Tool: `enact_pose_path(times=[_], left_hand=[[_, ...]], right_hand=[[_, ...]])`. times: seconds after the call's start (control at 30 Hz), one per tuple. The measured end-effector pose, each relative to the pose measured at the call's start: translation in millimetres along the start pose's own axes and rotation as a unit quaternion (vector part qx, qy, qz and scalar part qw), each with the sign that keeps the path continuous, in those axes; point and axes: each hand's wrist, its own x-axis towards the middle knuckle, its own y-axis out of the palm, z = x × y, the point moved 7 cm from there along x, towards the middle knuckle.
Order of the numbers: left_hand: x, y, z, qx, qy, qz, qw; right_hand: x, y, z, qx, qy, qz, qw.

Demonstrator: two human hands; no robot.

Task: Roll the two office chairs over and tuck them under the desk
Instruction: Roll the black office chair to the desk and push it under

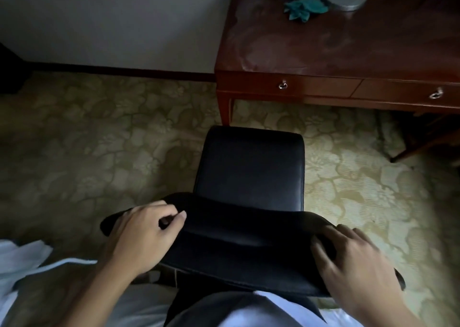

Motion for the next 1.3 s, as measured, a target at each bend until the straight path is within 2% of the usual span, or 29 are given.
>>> enact_pose_path(times=[0.23,0.47,0.63,0.8,1.0,1.07,1.13,1.2,1.23,1.3], left_hand=[[4,-3,6,-0.019,0.019,-0.036,0.999],[21,-15,27,-0.019,0.027,-0.065,0.997],[42,-32,45,-0.04,0.053,-0.103,0.992],[60,-41,59,-0.067,0.089,-0.15,0.982],[76,-57,64,-0.121,0.118,-0.194,0.966],[83,-61,66,-0.127,0.115,-0.2,0.965],[92,-65,67,-0.133,0.113,-0.203,0.964],[101,-69,65,-0.137,0.113,-0.206,0.962],[108,-71,62,-0.137,0.114,-0.206,0.962],[122,-71,54,-0.125,0.111,-0.193,0.967]], right_hand=[[-9,9,0,-0.005,0.002,0.009,1.0],[-28,22,28,0.003,0.004,-0.007,1.0],[-38,21,62,0.036,0.059,-0.082,0.994],[-49,19,93,0.034,0.02,-0.21,0.977],[-56,23,104,0.0,0.014,-0.263,0.965],[-47,22,122,0.027,0.0,-0.273,0.962],[-38,19,139,0.108,0.055,-0.249,0.961],[-37,15,142,0.147,0.08,-0.291,0.942],[-27,15,140,0.127,0.078,-0.263,0.953],[-16,5,135,0.017,0.032,-0.266,0.963]])
